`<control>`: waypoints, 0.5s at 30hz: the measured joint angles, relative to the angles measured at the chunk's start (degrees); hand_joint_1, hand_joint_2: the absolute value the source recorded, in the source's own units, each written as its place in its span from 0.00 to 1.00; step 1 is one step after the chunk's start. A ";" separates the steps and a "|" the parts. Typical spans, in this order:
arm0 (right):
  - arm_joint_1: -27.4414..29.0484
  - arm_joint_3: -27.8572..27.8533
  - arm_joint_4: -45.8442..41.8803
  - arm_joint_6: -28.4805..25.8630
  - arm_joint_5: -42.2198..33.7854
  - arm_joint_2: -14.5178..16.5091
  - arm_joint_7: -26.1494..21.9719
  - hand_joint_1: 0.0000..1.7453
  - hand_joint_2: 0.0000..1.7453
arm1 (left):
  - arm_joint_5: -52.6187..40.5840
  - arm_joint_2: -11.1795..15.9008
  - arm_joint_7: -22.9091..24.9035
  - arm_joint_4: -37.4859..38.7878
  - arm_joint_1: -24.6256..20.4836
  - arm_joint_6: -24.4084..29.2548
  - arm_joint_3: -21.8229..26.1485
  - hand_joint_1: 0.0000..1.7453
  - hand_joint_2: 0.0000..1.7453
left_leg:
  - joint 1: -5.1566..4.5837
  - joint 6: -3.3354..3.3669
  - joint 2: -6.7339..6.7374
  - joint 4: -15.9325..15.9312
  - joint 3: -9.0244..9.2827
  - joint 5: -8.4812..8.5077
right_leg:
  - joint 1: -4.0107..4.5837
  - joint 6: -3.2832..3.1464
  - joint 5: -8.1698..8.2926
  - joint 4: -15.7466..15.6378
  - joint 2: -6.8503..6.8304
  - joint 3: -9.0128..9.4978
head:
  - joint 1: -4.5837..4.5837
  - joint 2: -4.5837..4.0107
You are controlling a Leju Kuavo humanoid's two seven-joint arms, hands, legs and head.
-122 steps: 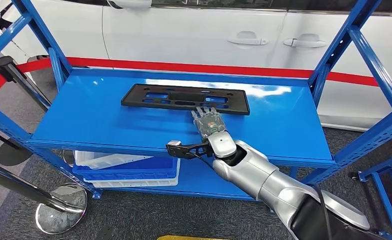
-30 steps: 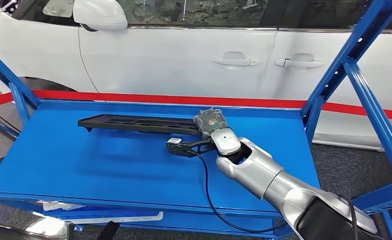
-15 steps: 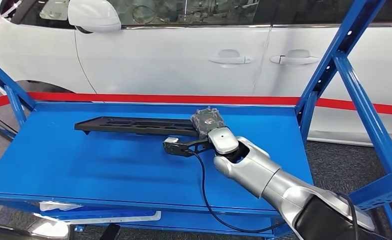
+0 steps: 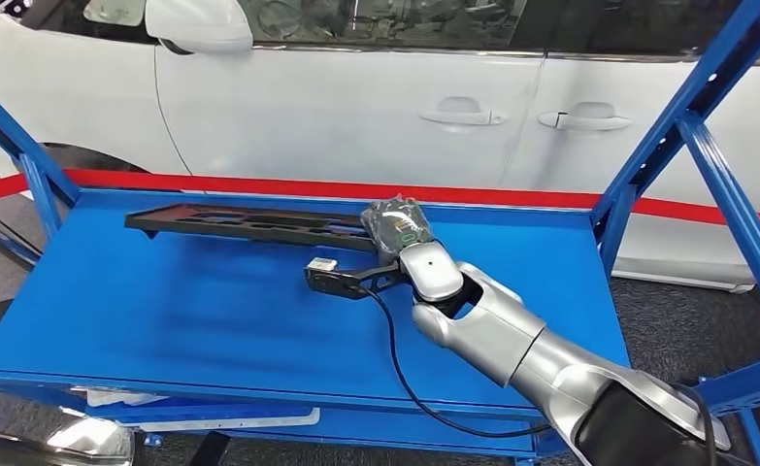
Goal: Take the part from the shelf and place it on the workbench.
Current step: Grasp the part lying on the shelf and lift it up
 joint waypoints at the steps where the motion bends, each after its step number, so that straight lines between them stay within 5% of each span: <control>1: -0.02 -0.01 -1.28 -0.95 1.10 -0.13 0.21 1.00 1.00 | 0.15 -0.03 0.47 0.00 0.02 0.62 0.00 0.00 1.00 | -0.14 0.18 0.01 0.20 -0.07 -0.11 | 0.10 -0.14 -1.09 3.17 0.00 -1.53 | 0.01 0.00; 3: -0.01 -0.10 -3.52 -2.92 3.48 -0.32 0.40 1.00 1.00 | 0.31 -0.08 1.32 0.00 0.09 1.80 0.00 0.00 1.00 | -0.31 0.44 0.01 0.80 -0.13 -0.48 | 0.18 -0.44 -0.30 4.60 -0.01 -2.30 | 0.01 0.00; 5: 0.00 -0.33 -5.32 -4.57 5.84 -0.43 0.34 1.00 1.00 | 0.34 -0.16 1.87 0.00 0.11 2.60 0.00 0.00 1.00 | -0.34 0.40 -0.09 1.69 -0.16 -1.09 | 0.16 -0.75 3.38 -1.55 -0.04 0.52 | 0.03 0.00; 7: 0.01 -0.61 -7.25 -5.65 7.98 -0.46 0.14 1.00 1.00 | 0.33 -0.27 2.16 0.00 0.12 3.17 0.00 0.00 1.00 | -0.49 0.05 -0.23 2.80 -0.59 -1.72 | 0.21 -1.04 5.37 -7.45 0.00 3.27 | 0.00 0.00; 12: 0.36 -1.30 -11.15 -7.22 11.36 -0.52 -0.48 1.00 1.00 | 0.44 -0.44 2.26 0.00 0.28 3.71 -0.01 0.00 1.00 | -0.43 -1.09 -0.22 3.88 -1.51 -2.38 | 0.15 -1.96 5.81 -9.06 0.15 3.85 | -0.08 0.00; 15: 0.56 -1.76 -12.78 -9.11 13.24 -0.52 -0.84 1.00 1.00 | 0.84 -0.62 2.42 0.00 0.22 3.71 -0.02 0.00 1.00 | 0.09 -2.44 -0.09 11.38 -4.63 -6.74 | -0.30 -2.32 6.08 -9.35 0.05 4.00 | -0.38 0.00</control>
